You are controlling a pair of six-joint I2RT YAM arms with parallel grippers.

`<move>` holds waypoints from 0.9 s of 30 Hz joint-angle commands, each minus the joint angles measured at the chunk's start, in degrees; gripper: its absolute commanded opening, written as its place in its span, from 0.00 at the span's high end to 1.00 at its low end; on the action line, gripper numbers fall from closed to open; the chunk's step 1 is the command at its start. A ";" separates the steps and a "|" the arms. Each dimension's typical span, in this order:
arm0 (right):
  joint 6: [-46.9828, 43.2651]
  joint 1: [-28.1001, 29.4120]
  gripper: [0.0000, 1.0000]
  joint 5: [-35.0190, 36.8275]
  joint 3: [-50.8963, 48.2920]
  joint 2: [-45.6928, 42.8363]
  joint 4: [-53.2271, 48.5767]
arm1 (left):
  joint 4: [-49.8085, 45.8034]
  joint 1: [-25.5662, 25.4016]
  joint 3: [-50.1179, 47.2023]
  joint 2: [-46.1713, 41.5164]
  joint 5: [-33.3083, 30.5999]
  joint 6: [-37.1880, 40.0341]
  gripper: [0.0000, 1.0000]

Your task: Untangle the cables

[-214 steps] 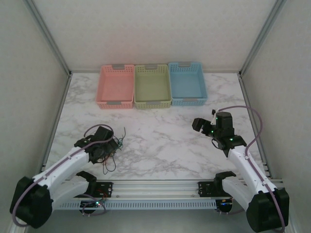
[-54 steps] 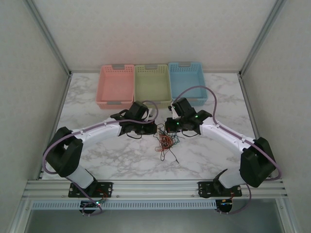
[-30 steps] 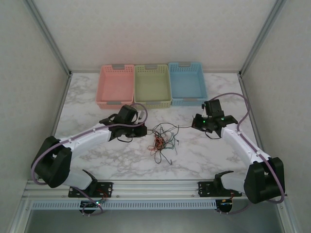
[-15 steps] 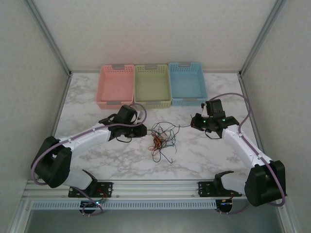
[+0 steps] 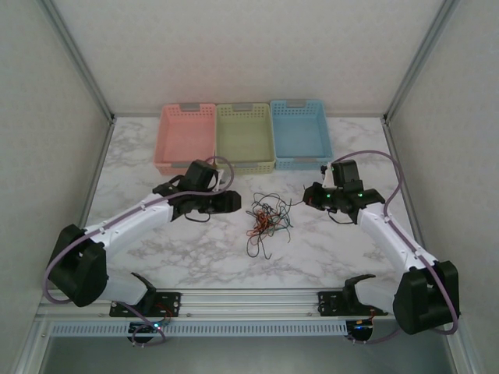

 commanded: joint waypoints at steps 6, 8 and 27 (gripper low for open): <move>-2.05 -0.13 1.00 -7.27 0.70 -3.83 1.70 | -0.92 -0.31 7.91 5.96 2.24 2.89 0.35; -2.06 -0.19 1.00 -8.67 0.88 -4.29 2.11 | -0.62 -0.40 8.92 7.62 2.41 2.91 0.33; 0.97 -0.05 1.00 -10.12 1.08 -5.91 2.10 | 12.98 -6.09 1.78 16.81 1.09 -6.88 0.17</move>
